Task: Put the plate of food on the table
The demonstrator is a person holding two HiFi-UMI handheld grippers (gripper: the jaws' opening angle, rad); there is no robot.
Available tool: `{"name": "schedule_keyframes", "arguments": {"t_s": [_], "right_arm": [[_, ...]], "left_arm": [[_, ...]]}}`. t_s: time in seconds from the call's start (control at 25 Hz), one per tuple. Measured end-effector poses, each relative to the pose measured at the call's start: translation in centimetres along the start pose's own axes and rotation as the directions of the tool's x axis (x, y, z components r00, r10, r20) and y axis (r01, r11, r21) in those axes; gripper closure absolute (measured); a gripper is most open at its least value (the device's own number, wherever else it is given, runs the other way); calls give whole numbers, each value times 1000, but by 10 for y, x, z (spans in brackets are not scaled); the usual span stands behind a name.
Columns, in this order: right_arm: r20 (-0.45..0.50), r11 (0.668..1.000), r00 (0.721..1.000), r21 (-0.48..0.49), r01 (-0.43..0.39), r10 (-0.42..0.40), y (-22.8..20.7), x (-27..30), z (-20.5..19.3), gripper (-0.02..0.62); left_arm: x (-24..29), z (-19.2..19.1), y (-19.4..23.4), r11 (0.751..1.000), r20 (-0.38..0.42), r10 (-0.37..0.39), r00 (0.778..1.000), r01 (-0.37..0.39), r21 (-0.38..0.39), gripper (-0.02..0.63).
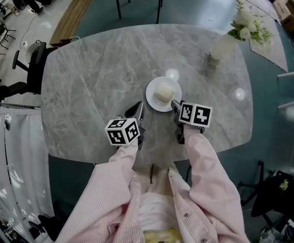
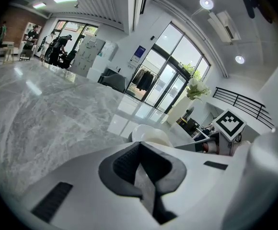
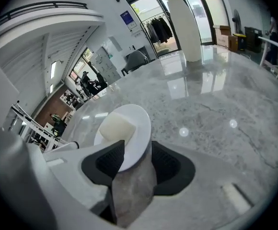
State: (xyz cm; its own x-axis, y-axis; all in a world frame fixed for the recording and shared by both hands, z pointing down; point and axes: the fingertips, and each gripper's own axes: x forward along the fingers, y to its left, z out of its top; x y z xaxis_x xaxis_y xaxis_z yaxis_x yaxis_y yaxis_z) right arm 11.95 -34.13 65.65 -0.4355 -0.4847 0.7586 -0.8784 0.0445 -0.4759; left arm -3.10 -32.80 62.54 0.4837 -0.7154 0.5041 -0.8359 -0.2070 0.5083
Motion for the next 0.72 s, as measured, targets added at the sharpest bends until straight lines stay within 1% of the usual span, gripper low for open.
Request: {"name": "schedule_keyframes", "arguments": {"t_s": [0.16,0.32,0.4,0.56,0.64,0.72], "right_arm": [[15,1000,1000,26,-16,16,-2,-4,3,434],[37,1000,999,-12,-2,3,-4,-15,4,442],[57,999,998,-51,0,3,-2,-23,7,460],[114,990,992,-132,-46,61,13,-37,17,570],[142,983,985,-171,-74,98,22,-45,23,589],[168,975,976,-198,-103,138,32,-55,29,589]], "left_arm": [[0,3,-1,1000,7,-5,1000,5,8,609],[-6,10,-9,999,24,-23,999,22,37,609],[-11,17,-15,997,40,-38,998,35,63,609],[-22,28,-31,990,67,-73,995,64,122,609],[-29,33,-38,986,83,-92,992,79,150,609],[-38,39,-44,981,99,-105,990,86,174,609]]}}
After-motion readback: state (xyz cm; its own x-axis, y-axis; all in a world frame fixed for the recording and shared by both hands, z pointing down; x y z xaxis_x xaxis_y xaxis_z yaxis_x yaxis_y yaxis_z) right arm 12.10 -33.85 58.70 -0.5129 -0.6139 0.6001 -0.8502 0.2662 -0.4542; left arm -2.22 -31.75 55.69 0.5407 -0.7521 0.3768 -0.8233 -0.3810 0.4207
